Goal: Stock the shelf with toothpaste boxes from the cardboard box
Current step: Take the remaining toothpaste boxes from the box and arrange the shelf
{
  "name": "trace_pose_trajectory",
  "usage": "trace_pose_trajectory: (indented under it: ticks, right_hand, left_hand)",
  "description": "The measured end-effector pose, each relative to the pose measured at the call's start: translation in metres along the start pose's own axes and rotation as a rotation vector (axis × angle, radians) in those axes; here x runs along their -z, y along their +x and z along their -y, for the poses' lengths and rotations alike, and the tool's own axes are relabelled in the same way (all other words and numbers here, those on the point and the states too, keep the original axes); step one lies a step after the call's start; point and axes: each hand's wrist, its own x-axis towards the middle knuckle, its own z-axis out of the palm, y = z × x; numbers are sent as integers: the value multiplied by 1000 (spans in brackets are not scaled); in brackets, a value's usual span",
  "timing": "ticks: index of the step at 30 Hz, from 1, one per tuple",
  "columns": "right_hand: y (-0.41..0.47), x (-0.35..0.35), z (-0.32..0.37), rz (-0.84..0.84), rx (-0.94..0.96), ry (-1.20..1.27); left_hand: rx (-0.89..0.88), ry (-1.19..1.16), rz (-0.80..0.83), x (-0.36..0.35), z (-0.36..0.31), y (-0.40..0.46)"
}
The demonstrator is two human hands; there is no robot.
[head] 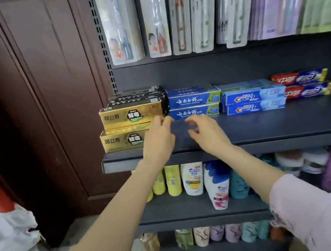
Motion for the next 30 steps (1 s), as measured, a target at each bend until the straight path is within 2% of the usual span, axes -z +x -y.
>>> trace_pose_trajectory:
  ticks: [4, 6, 10, 13, 16, 21, 26, 30]
  right_hand:
    - [-47, 50, -54, -82, -135, -108]
    - [-75, 78, -90, -67, -216, -144]
    - [-141, 128, -168, -20, -351, -219]
    - [-196, 168, -243, 36, -448, -255]
    - [-246, 202, -321, 145, -522, -265]
    - [-314, 229, -412, 430, -725, -303]
    - [-365, 230, -477, 536, -830, -250]
    - [-382, 226, -513, 569, -973, -175]
  left_hand:
    - [-70, -49, 134, -38, -75, -12]
    - [-96, -69, 180, -61, -121, -18]
    - [-137, -100, 147, -107, -214, -36]
    - [-163, -175, 257, -153, -300, -65]
    - [-69, -267, 486, -201, -380, -98]
    - [154, -400, 805, -268, -457, -139]
    - [355, -444, 1018, -331, -506, -173]
    - [605, -506, 1134, -378, -530, -204]
